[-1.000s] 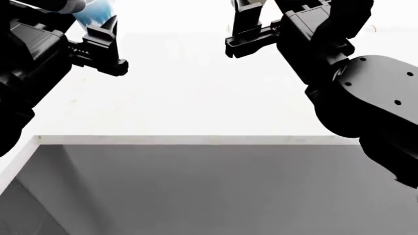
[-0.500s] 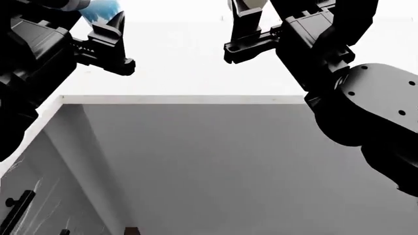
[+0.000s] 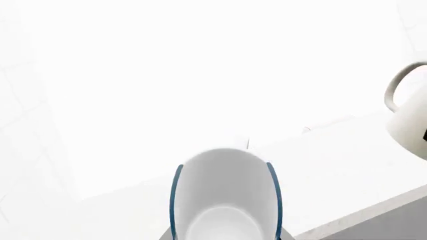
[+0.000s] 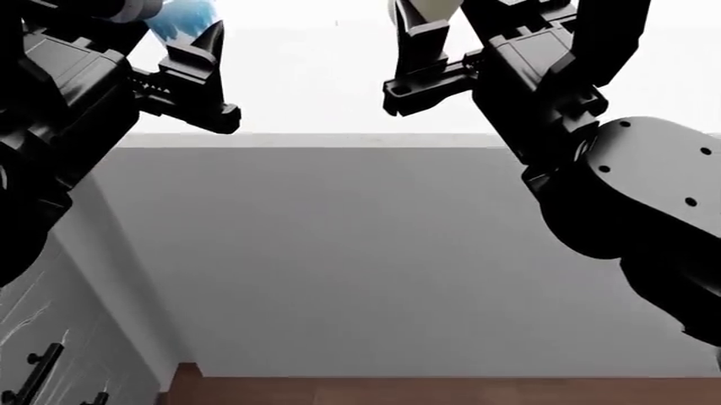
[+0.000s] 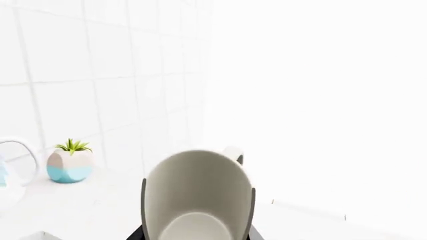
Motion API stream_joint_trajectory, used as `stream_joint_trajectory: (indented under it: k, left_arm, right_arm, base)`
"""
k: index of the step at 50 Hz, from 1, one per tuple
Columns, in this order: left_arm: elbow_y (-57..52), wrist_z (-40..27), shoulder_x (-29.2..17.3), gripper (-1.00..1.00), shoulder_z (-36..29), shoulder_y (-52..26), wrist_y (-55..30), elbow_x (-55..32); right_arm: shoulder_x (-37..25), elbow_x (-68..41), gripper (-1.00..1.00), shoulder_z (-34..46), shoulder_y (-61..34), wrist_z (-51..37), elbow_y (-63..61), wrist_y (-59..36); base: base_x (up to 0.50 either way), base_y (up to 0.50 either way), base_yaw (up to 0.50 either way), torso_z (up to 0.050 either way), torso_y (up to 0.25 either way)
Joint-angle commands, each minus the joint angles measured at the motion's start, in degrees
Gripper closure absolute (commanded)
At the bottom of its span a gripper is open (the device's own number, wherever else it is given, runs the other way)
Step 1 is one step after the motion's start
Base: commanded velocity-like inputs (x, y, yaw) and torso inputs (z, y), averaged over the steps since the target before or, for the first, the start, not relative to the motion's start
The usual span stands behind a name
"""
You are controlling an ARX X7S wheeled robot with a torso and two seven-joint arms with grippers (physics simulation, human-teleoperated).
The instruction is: Pick the mug and mug and place them in the sink. Then turn on the water.
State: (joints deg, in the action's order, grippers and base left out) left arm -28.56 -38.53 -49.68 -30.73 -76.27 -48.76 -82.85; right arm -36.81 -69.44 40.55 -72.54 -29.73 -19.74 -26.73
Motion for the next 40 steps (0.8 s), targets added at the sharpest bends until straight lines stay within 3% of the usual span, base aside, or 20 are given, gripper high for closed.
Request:
stream_joint_trajectory:
  k: [1,10,40]
  left_arm:
    - [-0.1,-0.5,-0.1,1.00,0.4,0.0,0.5,-0.3]
    - [-0.1,-0.4,-0.1,1.00,0.4,0.2,0.7,-0.3]
    - [-0.7,-1.2,-0.7,1.00,0.8,-0.1,0.6,-0.9]
  right_arm:
    - [0.1,1.7,1.00,-0.4,-0.2,0.7,-0.1,-0.1]
    - [0.1,5.0,1.00,1.7,-1.2,1.1,-0.3,-1.5]
    - [0.4,7.4,1.00,2.1,-0.8,2.8,-1.6,0.4]
  base:
    - [-0.30,-0.48,0.00,0.000,0.000]
    - [-0.32,-0.36,0.00,0.000,0.000]
    - [-0.16,-0.01,0.50,0.000,0.000]
